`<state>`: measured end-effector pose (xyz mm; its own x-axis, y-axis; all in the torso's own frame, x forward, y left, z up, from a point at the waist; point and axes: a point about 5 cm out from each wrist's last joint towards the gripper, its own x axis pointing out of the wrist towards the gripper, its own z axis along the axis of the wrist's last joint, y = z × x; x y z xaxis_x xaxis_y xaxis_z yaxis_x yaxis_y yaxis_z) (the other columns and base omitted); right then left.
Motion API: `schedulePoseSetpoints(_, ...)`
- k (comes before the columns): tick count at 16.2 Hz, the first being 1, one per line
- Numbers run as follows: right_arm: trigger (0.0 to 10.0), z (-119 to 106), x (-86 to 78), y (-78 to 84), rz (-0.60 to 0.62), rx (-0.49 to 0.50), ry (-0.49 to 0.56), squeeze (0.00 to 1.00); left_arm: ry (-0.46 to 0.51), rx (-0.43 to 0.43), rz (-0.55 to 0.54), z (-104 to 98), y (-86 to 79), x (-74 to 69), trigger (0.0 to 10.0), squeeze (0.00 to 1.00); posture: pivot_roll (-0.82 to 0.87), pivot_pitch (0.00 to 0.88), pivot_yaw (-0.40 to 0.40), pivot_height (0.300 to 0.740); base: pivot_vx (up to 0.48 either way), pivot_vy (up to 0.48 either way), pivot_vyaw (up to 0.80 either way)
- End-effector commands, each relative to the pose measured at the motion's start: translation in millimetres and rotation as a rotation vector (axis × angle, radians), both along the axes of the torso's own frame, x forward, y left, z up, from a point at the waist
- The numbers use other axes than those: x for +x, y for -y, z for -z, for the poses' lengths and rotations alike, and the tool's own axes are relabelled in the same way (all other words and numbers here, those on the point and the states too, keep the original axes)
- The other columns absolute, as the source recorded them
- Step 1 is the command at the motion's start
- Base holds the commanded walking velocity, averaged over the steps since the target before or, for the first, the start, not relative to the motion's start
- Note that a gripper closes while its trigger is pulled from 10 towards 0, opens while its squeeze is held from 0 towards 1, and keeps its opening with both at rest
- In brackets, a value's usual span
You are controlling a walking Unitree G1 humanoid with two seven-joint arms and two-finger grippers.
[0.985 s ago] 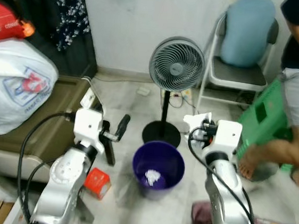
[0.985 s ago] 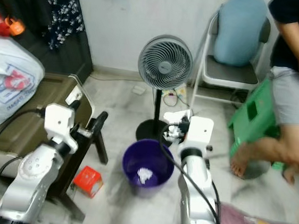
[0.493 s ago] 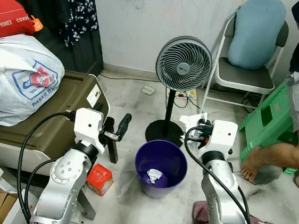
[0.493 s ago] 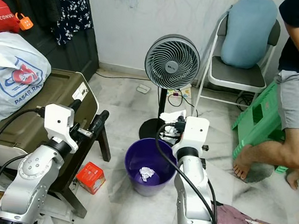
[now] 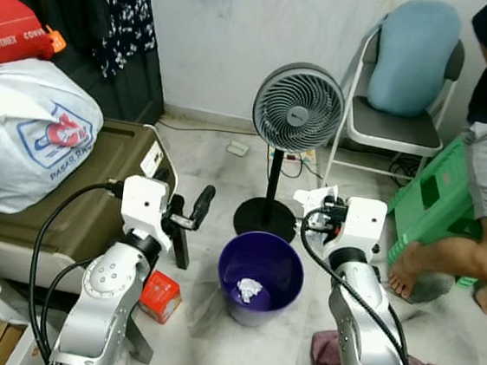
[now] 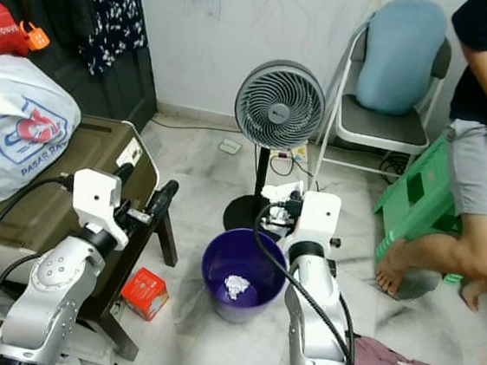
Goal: Clean up the room
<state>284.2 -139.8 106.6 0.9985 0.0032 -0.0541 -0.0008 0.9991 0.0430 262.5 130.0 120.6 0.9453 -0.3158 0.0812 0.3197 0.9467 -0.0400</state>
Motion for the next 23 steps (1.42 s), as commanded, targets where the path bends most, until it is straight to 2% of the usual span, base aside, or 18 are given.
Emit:
schedulePoseSetpoints(1, 10.0, -3, 2.5, 0.2, 0.001, -0.004, 0.011, 0.00, 0.013, 0.003, 0.009, -4, 0.8, 0.7, 10.0, 0.00, 0.00, 0.011, 0.016, 0.740, 0.311, 0.000, 0.00)
schedulePoseSetpoints(8, 10.0, -4, 5.7, -1.3, -0.007, -0.006, 0.018, 0.00, 0.026, 0.007, 0.004, -5, 0.3, 2.8, 10.0, 0.00, 0.01, 0.000, 0.016, 0.740, 0.311, 0.000, 0.00)
schedulePoseSetpoints(10, 10.0, -5, 8.3, -3.0, -0.009, -0.002, 0.019, 0.00, 0.027, 0.009, -0.005, -6, -1.5, 3.8, 10.0, 0.00, 0.01, 0.024, 0.017, 0.740, 0.000, 0.000, 0.00)
schedulePoseSetpoints(15, 10.0, -3, 7.8, -7.1, 0.001, 0.015, 0.022, 0.00, 0.041, 0.021, -0.069, -9, -8.8, 4.8, 10.0, 0.00, 0.02, 0.019, 0.035, 0.740, 0.000, 0.000, 0.00)
schedulePoseSetpoints(17, 10.0, -3, 5.8, -7.4, 0.001, -0.008, 0.026, 0.00, 0.042, 0.010, -0.058, -10, -9.3, 3.9, 10.0, 0.00, 0.02, 0.022, 0.045, 0.740, 0.000, 0.000, 0.00)
schedulePoseSetpoints(19, 10.0, 1, 8.5, 0.1, 0.046, -0.034, 0.013, 0.00, 0.036, 0.019, -0.005, -7, -5.5, 5.1, 10.0, 0.00, 0.01, 0.006, 0.042, 0.740, 0.000, 0.000, 0.80)
schedulePoseSetpoints(23, 10.0, 0, 16.0, -0.8, 0.075, -0.089, 0.011, 0.00, 0.030, 0.031, -0.021, -10, -7.0, 12.2, 10.0, 0.00, 0.02, 0.013, 0.039, 0.740, 0.000, 0.000, 0.29)
